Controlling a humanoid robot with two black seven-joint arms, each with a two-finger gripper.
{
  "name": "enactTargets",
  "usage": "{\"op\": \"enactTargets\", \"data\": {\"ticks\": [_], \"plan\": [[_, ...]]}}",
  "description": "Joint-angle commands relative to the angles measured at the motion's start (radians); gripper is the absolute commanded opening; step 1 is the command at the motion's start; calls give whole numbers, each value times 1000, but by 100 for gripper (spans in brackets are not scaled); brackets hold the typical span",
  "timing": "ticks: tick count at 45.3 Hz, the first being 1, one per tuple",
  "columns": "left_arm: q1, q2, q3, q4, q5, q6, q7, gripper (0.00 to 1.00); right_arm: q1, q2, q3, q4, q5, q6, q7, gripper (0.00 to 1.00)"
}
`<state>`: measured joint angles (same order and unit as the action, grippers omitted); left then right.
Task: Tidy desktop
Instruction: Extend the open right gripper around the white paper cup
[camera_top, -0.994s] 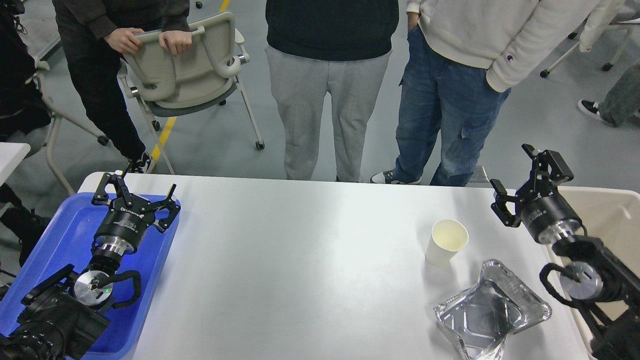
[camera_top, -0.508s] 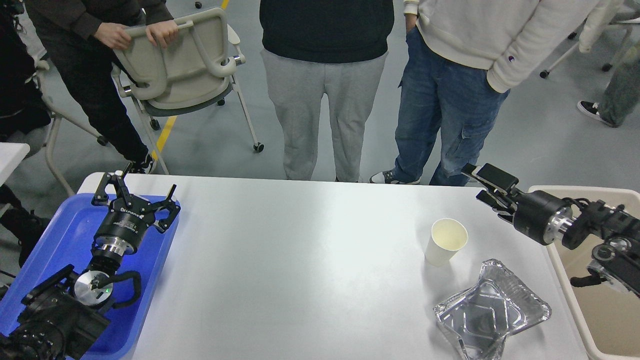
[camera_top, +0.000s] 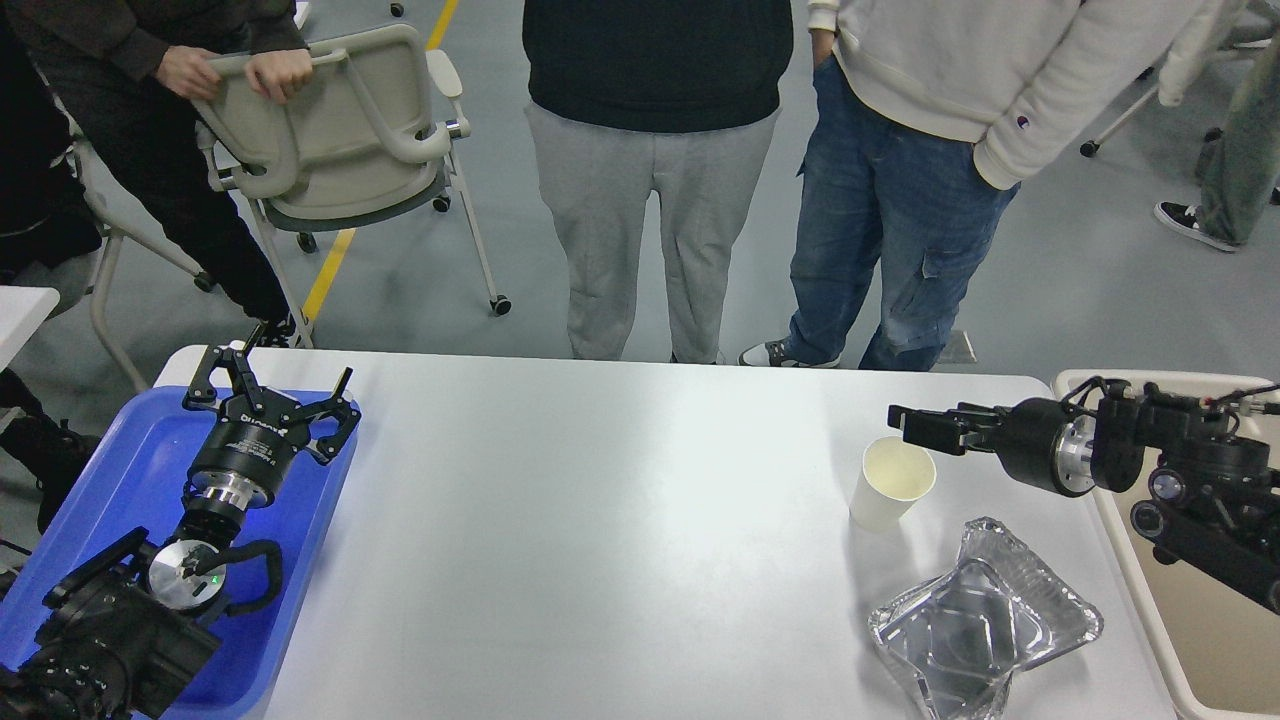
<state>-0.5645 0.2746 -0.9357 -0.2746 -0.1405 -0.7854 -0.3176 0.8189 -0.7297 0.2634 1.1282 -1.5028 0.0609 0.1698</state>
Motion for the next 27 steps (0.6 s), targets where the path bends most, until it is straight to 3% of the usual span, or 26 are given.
{"op": "enactTargets", "data": {"ticks": [1, 27], "plan": [[0, 0, 0, 0, 1, 0, 0, 100, 86, 16, -187, -79, -45, -41, -1, 100], [0, 0, 0, 0, 1, 0, 0, 100, 74, 153, -259, -222, -47, -99, 11, 100]]}}
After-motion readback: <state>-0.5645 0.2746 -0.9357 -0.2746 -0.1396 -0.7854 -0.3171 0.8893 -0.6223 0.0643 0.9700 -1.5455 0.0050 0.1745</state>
